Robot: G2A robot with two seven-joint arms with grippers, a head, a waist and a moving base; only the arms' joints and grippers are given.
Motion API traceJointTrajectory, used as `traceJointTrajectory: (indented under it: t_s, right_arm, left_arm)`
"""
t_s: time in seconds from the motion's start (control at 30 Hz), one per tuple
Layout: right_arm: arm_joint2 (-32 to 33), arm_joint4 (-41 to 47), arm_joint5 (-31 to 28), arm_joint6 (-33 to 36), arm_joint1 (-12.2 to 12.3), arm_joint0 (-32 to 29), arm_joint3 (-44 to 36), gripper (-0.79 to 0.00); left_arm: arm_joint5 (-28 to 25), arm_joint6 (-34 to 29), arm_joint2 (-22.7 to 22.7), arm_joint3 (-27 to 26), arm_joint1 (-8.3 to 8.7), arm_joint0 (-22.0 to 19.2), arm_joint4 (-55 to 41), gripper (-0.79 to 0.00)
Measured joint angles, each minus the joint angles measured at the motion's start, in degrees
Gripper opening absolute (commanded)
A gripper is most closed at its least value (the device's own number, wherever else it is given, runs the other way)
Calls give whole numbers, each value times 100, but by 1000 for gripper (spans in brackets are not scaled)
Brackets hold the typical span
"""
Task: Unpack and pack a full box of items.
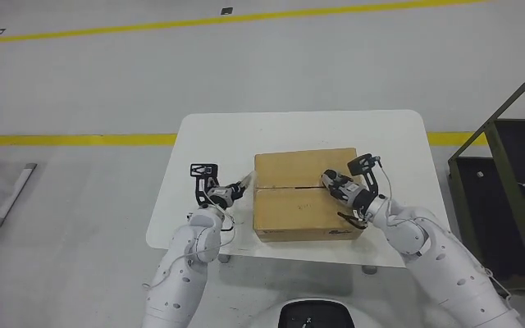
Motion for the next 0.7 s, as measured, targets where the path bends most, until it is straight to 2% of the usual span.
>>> traceJointTrajectory:
  t_s: [0.1, 0.4, 0.5, 0.7]
  right_arm:
    - [46, 129, 1, 1, -2, -19, -26, -785]
    - [233, 191, 21, 73, 22, -33, -188, -785]
    - [525, 240, -45, 97, 74, -48, -340, -785]
    - [1515, 703, -109, 423, 236, -328, -693, -785]
  left_arm:
    - [-132, -90, 7, 28, -27, -103, -323, 0]
    - [-168, -306, 217, -10, -102, -483, -387, 0]
    - [-167, -403, 329, -64, -129, -648, -301, 0]
    - [-368, -498, 692, -208, -193, -943, 33, 0]
